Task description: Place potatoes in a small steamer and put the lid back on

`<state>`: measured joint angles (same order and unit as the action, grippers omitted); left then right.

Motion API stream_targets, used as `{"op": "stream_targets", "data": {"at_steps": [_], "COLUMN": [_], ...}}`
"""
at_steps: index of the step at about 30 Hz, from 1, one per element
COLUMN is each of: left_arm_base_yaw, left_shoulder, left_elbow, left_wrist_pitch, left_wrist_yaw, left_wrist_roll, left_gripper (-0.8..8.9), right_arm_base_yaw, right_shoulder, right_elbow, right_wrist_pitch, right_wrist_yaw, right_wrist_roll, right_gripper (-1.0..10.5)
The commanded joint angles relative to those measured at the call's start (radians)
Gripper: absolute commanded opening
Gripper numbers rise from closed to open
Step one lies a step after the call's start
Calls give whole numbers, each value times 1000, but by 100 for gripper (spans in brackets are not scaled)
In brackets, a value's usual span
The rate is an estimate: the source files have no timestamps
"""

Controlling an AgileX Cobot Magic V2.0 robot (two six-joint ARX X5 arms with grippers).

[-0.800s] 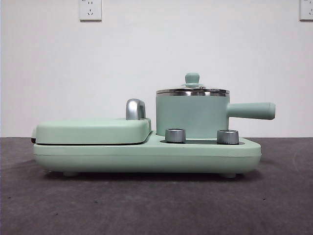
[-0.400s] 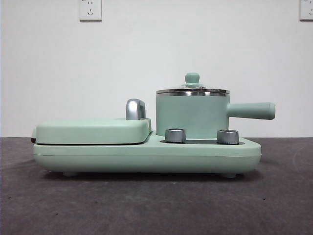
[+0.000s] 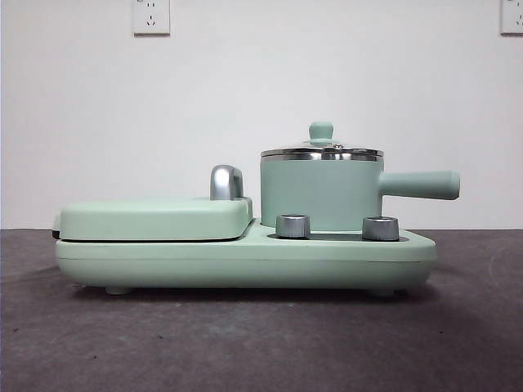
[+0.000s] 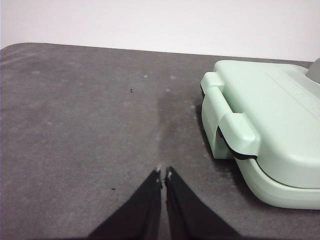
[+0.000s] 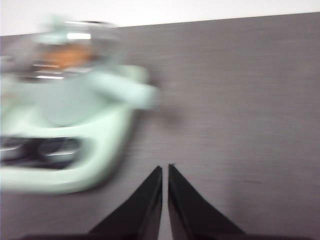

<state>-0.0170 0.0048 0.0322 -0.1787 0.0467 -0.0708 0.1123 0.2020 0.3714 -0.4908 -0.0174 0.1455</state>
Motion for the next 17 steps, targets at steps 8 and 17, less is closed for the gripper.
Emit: {"op": "stream_targets", "data": {"at_steps": [8, 17], "left_arm_base_yaw": [1, 1], "left_shoulder": [-2, -2], "left_elbow": [-19, -19], "left_wrist_pitch": [-8, -8], "left_wrist_yaw": [-6, -6], "left_wrist_roll": [-2, -2], "left_gripper": [20, 20], "right_arm_base_yaw": [-171, -171], "right_shoulder": [-200, -198], "right_elbow": [-319, -360], "right_wrist_pitch": [230, 318], "right_wrist_yaw": [15, 16], "right_wrist_roll": [-128, -127], "right_gripper": [17, 17]}}
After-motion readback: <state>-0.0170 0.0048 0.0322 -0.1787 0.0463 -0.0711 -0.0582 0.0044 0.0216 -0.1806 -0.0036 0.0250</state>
